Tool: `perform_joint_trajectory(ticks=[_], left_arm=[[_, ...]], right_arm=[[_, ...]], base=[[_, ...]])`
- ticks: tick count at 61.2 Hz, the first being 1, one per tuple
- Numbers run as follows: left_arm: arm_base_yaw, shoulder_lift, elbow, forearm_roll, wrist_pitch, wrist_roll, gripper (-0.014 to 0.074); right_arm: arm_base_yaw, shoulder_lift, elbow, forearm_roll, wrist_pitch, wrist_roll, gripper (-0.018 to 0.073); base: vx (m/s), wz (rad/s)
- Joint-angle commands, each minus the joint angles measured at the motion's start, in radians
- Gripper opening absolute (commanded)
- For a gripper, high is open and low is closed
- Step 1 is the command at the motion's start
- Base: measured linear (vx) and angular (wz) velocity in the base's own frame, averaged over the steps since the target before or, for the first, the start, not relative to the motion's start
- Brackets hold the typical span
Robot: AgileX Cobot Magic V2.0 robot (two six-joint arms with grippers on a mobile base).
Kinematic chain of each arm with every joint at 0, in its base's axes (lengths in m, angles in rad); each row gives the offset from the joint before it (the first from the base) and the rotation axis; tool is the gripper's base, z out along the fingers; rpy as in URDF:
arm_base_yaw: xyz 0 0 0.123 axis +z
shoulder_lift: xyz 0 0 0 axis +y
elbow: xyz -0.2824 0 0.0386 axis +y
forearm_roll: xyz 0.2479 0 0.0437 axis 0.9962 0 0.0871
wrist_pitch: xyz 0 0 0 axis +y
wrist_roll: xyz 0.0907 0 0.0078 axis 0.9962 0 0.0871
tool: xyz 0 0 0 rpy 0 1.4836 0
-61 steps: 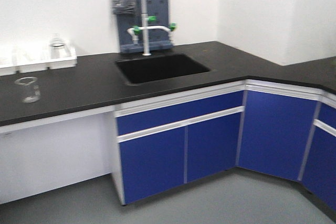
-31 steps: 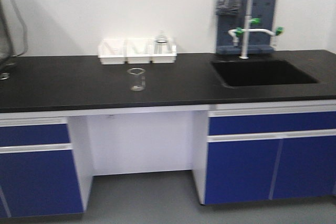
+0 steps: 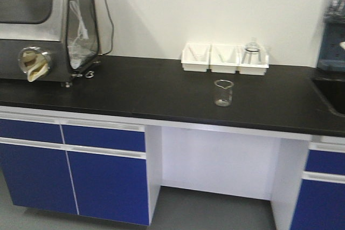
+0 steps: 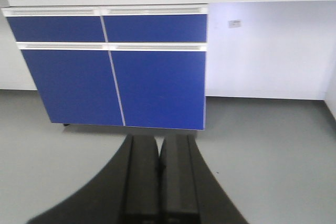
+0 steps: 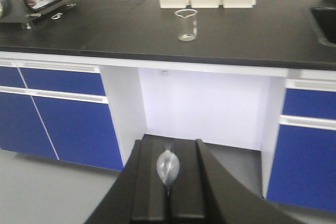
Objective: Grab transparent chemical and place on left bench
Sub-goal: 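Drive the base to the bench with the three white bins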
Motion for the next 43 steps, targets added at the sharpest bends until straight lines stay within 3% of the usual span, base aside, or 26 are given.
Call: perform_joint_trajectory(ticks=[1, 22, 43], left_arm=[[-0.002, -0.019, 0.016, -0.001, -0.078, -0.008, -0.0003], [-0.002, -0.019, 0.016, -0.001, -0.078, -0.008, -0.0003], [-0.002, -0.019, 0.016, -0.001, -0.078, -0.008, -0.0003]], right_arm=[[0.001, 0.005, -0.025, -0.039, -0.044, -0.002, -0.0003], [0.001, 0.005, -0.025, -0.039, -0.044, -0.002, -0.0003], [0.001, 0.005, -0.025, -0.039, -0.044, -0.002, -0.0003]], base=[[0.31, 0.36], [0.35, 0.19], [0.42, -0.04]])
